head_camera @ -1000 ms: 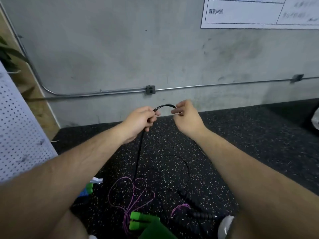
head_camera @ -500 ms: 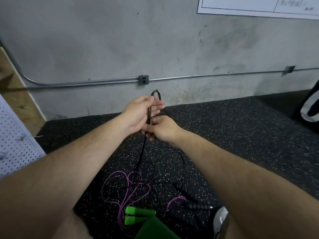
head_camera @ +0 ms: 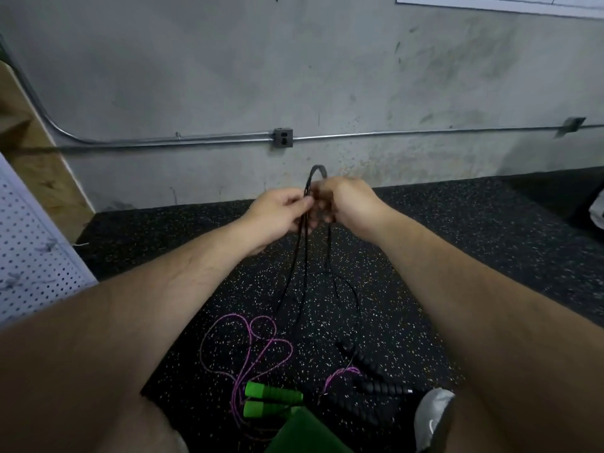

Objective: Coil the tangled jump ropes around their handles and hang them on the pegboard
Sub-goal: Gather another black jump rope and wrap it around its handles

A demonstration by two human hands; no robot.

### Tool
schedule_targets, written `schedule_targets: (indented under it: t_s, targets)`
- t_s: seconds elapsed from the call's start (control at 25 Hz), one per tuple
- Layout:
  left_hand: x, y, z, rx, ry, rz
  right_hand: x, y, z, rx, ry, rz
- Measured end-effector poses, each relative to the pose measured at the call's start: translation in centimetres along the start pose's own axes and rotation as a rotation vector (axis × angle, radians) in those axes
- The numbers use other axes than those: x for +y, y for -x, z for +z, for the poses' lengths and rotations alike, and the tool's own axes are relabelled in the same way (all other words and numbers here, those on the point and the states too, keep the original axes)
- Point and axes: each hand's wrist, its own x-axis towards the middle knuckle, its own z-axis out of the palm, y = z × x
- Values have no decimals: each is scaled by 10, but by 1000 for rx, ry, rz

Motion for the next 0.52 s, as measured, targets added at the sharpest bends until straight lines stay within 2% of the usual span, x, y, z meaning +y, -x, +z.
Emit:
schedule_targets:
  t_s: [0.08, 0.2, 0.32, 0.4, 0.52]
  targets:
    - [5, -8, -3, 152, 29, 46, 6, 5, 6, -85, 137, 49]
    - [9, -14, -9, 146, 92, 54, 16, 20, 20, -264, 356, 14]
    - [6, -13, -12, 128, 96, -24, 14, 17, 22, -168, 410, -77]
    - [-1, -7, -18, 16, 134, -89, 7, 12, 15, -60, 390, -123]
    - [-16, 9, -22, -269, 91, -142, -4, 10, 7, 15, 212, -133]
